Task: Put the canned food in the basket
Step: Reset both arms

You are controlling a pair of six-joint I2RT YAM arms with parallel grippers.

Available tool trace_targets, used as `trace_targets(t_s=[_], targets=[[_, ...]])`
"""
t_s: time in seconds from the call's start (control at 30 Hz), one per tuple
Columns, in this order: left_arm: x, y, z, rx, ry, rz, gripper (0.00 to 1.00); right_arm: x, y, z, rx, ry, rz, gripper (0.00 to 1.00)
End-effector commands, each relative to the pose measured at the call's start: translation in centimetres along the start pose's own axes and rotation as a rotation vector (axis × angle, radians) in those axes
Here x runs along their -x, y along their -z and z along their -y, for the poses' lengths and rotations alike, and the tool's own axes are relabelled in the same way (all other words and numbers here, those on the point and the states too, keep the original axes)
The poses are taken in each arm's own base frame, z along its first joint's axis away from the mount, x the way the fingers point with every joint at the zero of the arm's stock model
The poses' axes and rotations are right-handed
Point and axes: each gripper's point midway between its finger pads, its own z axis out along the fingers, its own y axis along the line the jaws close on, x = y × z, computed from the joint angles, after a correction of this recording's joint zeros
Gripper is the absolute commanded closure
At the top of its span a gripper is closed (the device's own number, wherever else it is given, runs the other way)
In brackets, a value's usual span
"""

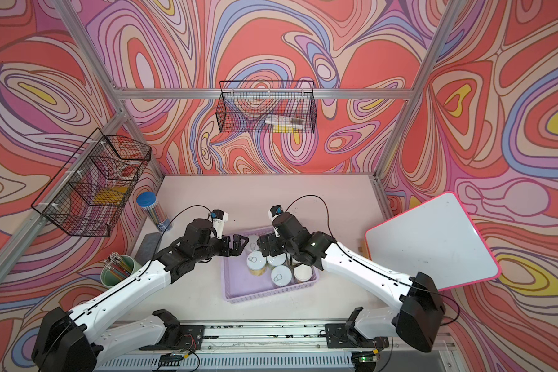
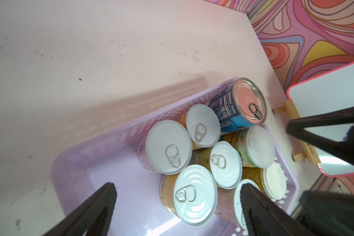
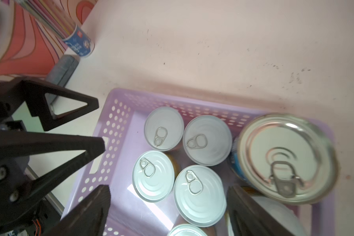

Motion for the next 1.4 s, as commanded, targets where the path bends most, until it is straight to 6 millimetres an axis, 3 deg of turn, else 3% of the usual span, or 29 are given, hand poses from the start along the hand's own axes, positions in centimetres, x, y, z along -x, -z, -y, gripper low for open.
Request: trace_targets(t_s=[0.0, 0.3, 0.47, 0.63, 0.67, 0.77, 0.87, 1.13, 1.17, 1.37], targets=[[1.5, 1.8, -1.3, 0.113, -0.072, 0.027, 0.01, 1.1, 1.1, 2.7, -0.017, -0.027, 0.047, 0.10], [2.1, 2.8, -2.4, 0.197, -0.102, 0.024, 0.01, 2.7, 3.5, 8.9, -0.120, -0.117, 0.134, 0.09], [3.1, 3.8, -5.0, 0.331, -0.086, 0.094, 0.01, 3.7, 4.4, 13.2, -0.288, -0.135, 0.197, 0.09], [5.4, 5.1, -6.8, 0.376, -0.092, 0.221, 0.01, 5.6, 4.7, 16.0, -0.454, -0.078, 0.270, 0.06], [5.7, 5.4, -7.6, 0.397, -0.083, 0.240, 0.01, 5.8, 4.8, 17.0, -0.516, -0.074, 0.284, 0.02], [7.1, 6.1, -9.9, 0.457, -0.059, 0.338, 0.01, 6.7, 5.0, 19.2, -0.615, -0.042, 0.329, 0.02], [7.2, 5.8, -11.4, 0.515, -0.150, 0.357, 0.01, 7.0, 5.0, 21.4, -0.658, -0.055, 0.371, 0.02], [5.9, 5.7, -16.9, 0.766, -0.208, 0.391, 0.01, 4.3, 3.4, 29.5, -0.789, -0.165, 0.320, 0.02], [4.7, 5.2, -17.8, 0.788, -0.217, 0.367, 0.01, 3.7, 2.9, 30.1, -0.802, -0.167, 0.304, 0.02], [2.8, 2.9, -20.4, 0.840, -0.245, 0.343, 0.01, 1.2, -0.3, 31.9, -0.818, -0.133, 0.267, 0.02]])
